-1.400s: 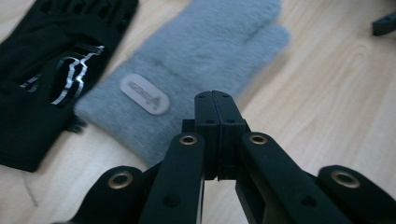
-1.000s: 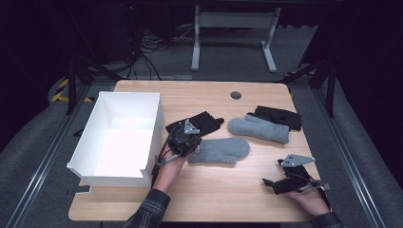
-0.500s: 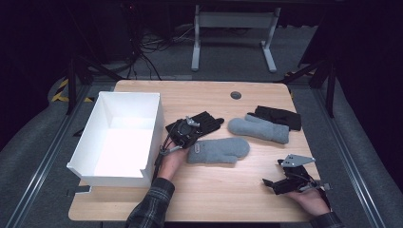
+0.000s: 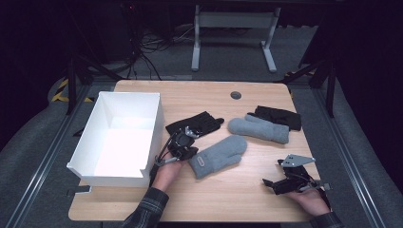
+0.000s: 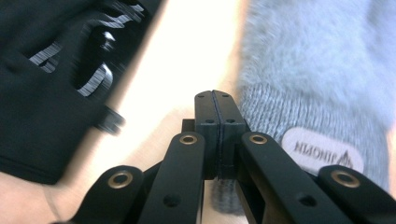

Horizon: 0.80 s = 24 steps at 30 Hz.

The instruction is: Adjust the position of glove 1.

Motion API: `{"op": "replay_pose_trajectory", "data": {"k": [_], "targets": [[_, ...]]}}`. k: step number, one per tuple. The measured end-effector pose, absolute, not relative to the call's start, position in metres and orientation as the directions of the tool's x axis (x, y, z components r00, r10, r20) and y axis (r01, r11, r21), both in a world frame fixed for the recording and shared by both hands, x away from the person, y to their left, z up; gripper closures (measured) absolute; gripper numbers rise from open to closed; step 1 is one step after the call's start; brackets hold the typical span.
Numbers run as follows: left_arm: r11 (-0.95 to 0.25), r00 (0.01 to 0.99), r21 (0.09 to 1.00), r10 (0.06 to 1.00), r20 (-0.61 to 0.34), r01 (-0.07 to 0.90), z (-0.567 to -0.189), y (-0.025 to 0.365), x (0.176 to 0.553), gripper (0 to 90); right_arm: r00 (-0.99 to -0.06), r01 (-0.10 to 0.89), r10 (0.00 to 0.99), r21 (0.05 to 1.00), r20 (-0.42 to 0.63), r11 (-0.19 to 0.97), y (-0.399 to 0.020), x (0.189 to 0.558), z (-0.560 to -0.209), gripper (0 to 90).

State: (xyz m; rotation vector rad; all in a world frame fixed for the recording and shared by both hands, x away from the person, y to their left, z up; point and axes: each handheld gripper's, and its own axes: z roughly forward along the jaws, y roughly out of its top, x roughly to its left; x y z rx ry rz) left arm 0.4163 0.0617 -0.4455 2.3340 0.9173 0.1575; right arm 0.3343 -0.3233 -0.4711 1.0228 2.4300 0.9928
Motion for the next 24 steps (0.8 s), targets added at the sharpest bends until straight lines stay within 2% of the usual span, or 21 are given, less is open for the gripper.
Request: {"op": "replay_pose_trajectory", "data": {"k": [14,24], "targets": [[-0.615,0.813,0.579,0.560,-0.157,0.535,-0.450,0.058,0.368,90.0,-0.692,0.497,0.722,0.708,-0.025,0.502,-0.323,0.334,-0.471,0.3],[-0.634,0.842,0.580,0.503,-0.193,0.512,-0.451,0.045,0.348,90.0,-0.691,0.498,0.722,0.707,-0.026,0.502,-0.323,0.334,-0.471,0.2]]}}
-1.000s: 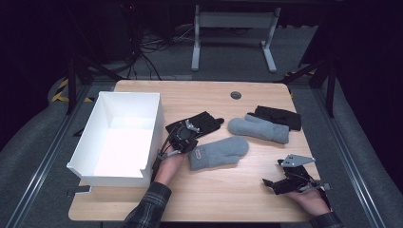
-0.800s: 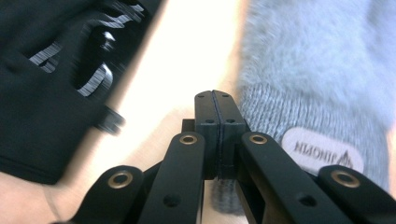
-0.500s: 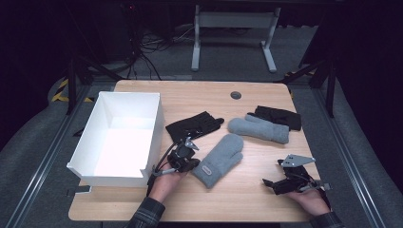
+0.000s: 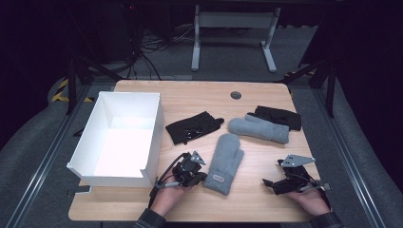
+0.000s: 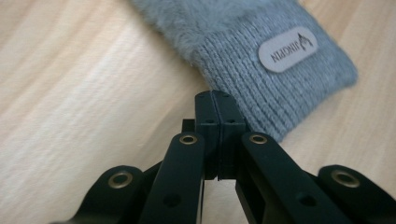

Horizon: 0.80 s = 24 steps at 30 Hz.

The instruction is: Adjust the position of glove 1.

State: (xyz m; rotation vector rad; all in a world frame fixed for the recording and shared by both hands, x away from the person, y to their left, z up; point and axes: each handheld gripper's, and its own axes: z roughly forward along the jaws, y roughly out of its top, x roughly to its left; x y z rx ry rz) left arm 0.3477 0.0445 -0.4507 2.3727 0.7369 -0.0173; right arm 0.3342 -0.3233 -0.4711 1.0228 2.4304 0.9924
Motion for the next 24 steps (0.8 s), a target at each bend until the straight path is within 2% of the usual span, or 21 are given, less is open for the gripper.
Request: {"op": "replay_pose_trajectory", "data": {"k": [2,4,6,8,9,15,18,24], "targets": [[-0.640,0.845,0.576,0.498,-0.194,0.509,-0.451,0.043,0.346,90.0,-0.692,0.497,0.722,0.708,-0.026,0.502,-0.323,0.334,-0.471,0.4],[-0.634,0.844,0.580,0.499,-0.198,0.511,-0.451,0.043,0.347,90.0,-0.689,0.499,0.725,0.709,-0.025,0.498,-0.323,0.334,-0.470,6.7],[-0.632,0.844,0.581,0.496,-0.205,0.513,-0.450,0.044,0.348,90.0,-0.700,0.496,0.714,0.710,-0.015,0.501,-0.322,0.335,-0.464,29.9],[-0.630,0.844,0.583,0.495,-0.208,0.513,-0.451,0.043,0.348,90.0,-0.696,0.514,0.718,0.718,0.027,0.470,-0.317,0.340,-0.457,39.4],[-0.631,0.845,0.583,0.494,-0.207,0.512,-0.451,0.043,0.348,90.0,-0.700,0.504,0.714,0.726,0.027,0.467,-0.314,0.341,-0.453,48.5],[-0.636,0.851,0.586,0.485,-0.203,0.502,-0.450,0.042,0.348,90.0,-0.731,0.460,0.682,0.744,0.007,0.486,-0.281,0.365,-0.437,81.2],[-0.640,0.855,0.586,0.478,-0.203,0.497,-0.451,0.041,0.348,90.0,-0.737,0.469,0.675,0.742,0.029,0.480,-0.270,0.383,-0.436,90.0],[-0.641,0.859,0.590,0.470,-0.204,0.490,-0.450,0.040,0.348,90.0,-0.753,0.450,0.658,0.751,0.028,0.483,-0.246,0.410,-0.438,90.0]]}}
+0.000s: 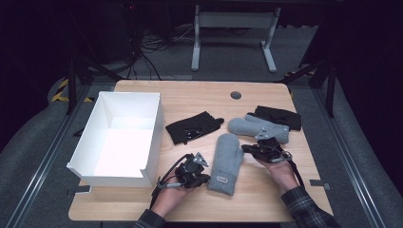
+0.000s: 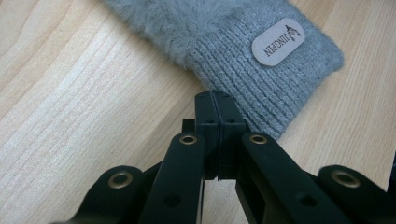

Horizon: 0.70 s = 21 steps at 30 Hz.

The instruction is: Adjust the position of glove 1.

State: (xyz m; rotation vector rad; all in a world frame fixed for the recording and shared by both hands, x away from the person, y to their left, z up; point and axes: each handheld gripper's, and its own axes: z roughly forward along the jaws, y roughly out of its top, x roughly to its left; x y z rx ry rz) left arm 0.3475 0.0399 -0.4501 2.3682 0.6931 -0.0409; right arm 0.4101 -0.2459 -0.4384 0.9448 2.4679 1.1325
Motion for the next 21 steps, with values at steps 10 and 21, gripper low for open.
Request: {"op": "replay_pose_trajectory", "data": {"k": [10,21], "targets": [[-0.654,0.873,0.591,0.440,-0.210,0.472,-0.451,0.030,0.344,90.0,-0.803,0.440,0.594,0.719,0.047,0.539,-0.216,0.416,-0.449,90.0],[-0.693,0.904,0.586,0.373,-0.208,0.420,-0.454,0.005,0.331,90.0,-0.862,0.400,0.501,0.704,0.071,0.587,-0.199,0.406,-0.453,90.0]]}}
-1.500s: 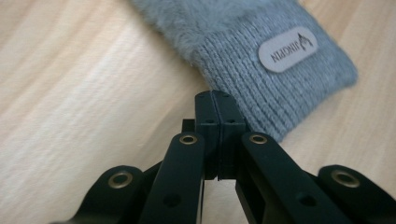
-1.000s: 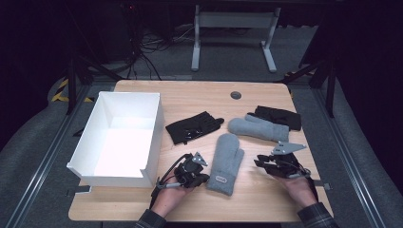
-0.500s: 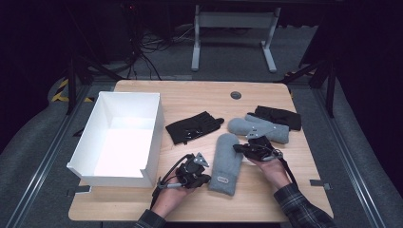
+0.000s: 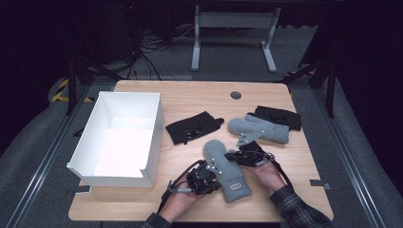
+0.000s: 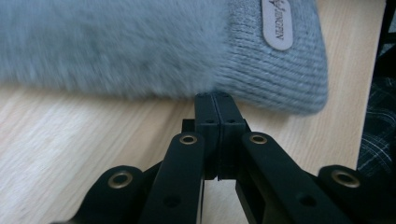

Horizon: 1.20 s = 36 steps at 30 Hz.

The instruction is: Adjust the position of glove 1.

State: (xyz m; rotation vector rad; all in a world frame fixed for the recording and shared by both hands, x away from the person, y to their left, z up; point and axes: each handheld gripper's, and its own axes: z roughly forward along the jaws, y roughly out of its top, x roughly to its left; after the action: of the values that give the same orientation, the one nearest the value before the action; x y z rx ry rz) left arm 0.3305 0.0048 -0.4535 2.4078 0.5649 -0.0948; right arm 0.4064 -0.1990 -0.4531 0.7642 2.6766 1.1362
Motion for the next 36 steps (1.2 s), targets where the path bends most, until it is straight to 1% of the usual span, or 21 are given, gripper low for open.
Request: {"op": "replay_pose_trajectory", "data": {"k": [9,16,17,18,20,22,25,30,34,36], "targets": [[-0.723,0.924,0.577,0.327,-0.199,0.380,-0.454,-0.005,0.325,90.0,-0.901,0.350,0.428,0.702,0.071,0.620,-0.181,0.395,-0.453,90.0],[-0.716,0.920,0.581,0.338,-0.198,0.388,-0.453,-0.004,0.324,90.0,-0.903,0.347,0.424,0.705,0.072,0.619,-0.180,0.394,-0.454,90.0],[-0.712,0.921,0.587,0.338,-0.194,0.385,-0.452,-0.002,0.324,89.8,-0.901,0.347,0.428,0.708,0.071,0.615,-0.181,0.394,-0.453,88.3],[-0.698,0.917,0.600,0.354,-0.185,0.391,-0.450,0.003,0.323,87.7,-0.899,0.348,0.431,0.718,0.074,0.603,-0.185,0.394,-0.449,84.7],[-0.693,0.913,0.602,0.367,-0.179,0.397,-0.449,0.007,0.322,86.1,-0.898,0.349,0.434,0.724,0.076,0.594,-0.187,0.393,-0.447,83.6],[-0.673,0.903,0.616,0.394,-0.170,0.409,-0.446,0.019,0.323,82.0,-0.893,0.353,0.444,0.736,0.080,0.577,-0.192,0.393,-0.443,80.1],[-0.660,0.896,0.627,0.416,-0.153,0.414,-0.447,0.033,0.324,73.6,-0.886,0.358,0.456,0.742,0.079,0.567,-0.200,0.393,-0.439,75.5],[-0.644,0.883,0.647,0.458,-0.102,0.408,-0.453,0.053,0.320,52.3,-0.872,0.371,0.485,0.741,0.069,0.560,-0.216,0.396,-0.435,66.3],[-0.638,0.875,0.647,0.473,-0.098,0.417,-0.457,0.065,0.319,39.6,-0.858,0.381,0.510,0.748,0.065,0.544,-0.231,0.400,-0.431,61.0],[-0.637,0.872,0.654,0.483,-0.075,0.409,-0.459,0.070,0.318,33.9,-0.851,0.385,0.523,0.745,0.057,0.545,-0.237,0.402,-0.428,59.6]]}}
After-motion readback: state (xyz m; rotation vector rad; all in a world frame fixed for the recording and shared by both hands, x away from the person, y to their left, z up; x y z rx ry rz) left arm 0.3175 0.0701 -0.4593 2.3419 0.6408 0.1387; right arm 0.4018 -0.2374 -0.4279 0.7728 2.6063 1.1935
